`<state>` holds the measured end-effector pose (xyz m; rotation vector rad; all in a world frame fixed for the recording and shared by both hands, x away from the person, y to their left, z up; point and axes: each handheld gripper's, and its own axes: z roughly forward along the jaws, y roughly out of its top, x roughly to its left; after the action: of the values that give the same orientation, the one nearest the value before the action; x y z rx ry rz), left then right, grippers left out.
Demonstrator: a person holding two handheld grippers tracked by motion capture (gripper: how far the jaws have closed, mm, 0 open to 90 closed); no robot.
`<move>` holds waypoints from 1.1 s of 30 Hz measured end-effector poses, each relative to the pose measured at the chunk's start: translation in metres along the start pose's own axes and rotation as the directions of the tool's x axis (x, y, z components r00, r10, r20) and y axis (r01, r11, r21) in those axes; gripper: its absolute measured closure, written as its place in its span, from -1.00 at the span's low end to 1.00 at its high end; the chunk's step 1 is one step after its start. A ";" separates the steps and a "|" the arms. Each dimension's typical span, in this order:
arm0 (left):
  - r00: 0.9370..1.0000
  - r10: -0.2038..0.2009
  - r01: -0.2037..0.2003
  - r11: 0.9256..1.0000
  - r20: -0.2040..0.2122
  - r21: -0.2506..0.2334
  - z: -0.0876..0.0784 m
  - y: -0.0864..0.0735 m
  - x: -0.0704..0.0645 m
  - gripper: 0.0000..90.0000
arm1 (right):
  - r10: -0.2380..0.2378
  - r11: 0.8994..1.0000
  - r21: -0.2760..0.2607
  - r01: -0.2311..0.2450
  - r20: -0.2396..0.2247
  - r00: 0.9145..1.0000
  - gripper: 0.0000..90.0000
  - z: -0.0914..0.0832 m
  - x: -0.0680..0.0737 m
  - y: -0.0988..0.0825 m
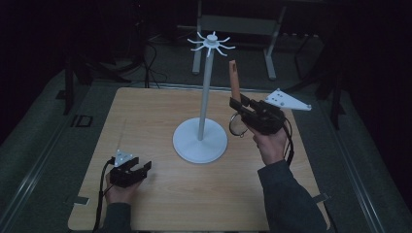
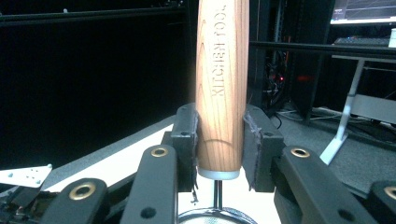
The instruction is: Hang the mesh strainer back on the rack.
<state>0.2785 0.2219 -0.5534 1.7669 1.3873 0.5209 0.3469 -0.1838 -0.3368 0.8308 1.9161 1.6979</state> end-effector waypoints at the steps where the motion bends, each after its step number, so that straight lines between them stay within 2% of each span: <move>1: 1.000 0.000 0.000 1.000 0.000 0.000 0.000 0.000 0.000 -0.05 | 0.000 1.000 0.000 0.000 0.000 1.000 0.53 0.000 0.000 0.000; 33: 1.000 0.002 -0.002 1.000 0.001 0.003 0.001 0.000 0.000 -0.05 | -0.029 0.999 -0.040 0.029 0.002 1.000 0.53 0.002 0.007 0.022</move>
<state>0.2791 0.2212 -0.5536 1.7711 1.3865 0.5191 0.3469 -0.1762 -0.3151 0.7847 1.8776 1.7123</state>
